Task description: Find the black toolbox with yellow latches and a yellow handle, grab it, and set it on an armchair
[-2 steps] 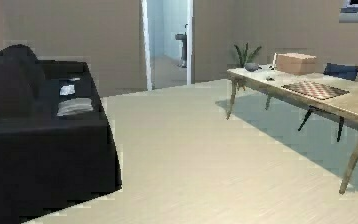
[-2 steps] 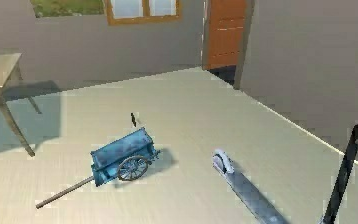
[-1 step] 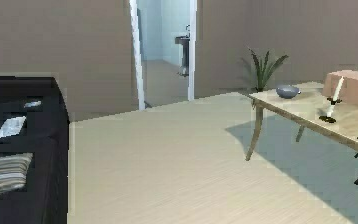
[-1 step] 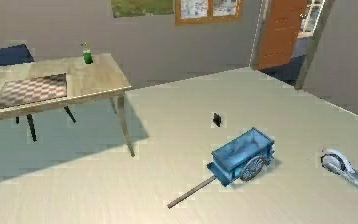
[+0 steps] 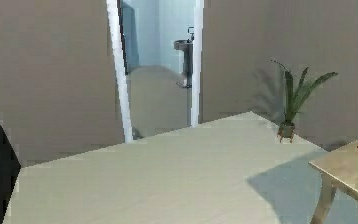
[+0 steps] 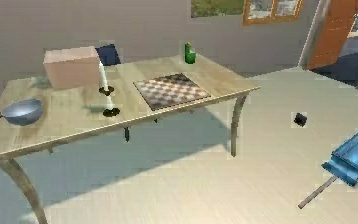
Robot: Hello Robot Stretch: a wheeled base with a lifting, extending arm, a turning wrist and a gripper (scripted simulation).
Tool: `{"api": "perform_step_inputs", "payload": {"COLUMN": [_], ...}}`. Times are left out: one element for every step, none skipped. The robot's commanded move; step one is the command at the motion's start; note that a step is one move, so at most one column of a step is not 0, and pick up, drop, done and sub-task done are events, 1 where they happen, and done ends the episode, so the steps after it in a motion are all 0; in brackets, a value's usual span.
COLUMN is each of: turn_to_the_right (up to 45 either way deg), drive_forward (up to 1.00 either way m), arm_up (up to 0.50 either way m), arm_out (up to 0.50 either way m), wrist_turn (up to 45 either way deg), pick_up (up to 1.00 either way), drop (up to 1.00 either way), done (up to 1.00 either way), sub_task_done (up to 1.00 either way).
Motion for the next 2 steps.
{"api": "perform_step_inputs", "payload": {"turn_to_the_right": [0.0,-3.0], "drive_forward": [1.00,0.00], "arm_up": [0.00,0.00], "arm_out": [0.00,0.00], "wrist_turn": [0.0,0.0], "pick_up": [0.00,0.00], "drop": [0.00,0.00], "done": [0.00,0.00], "sub_task_done": [0.00,0.00]}}
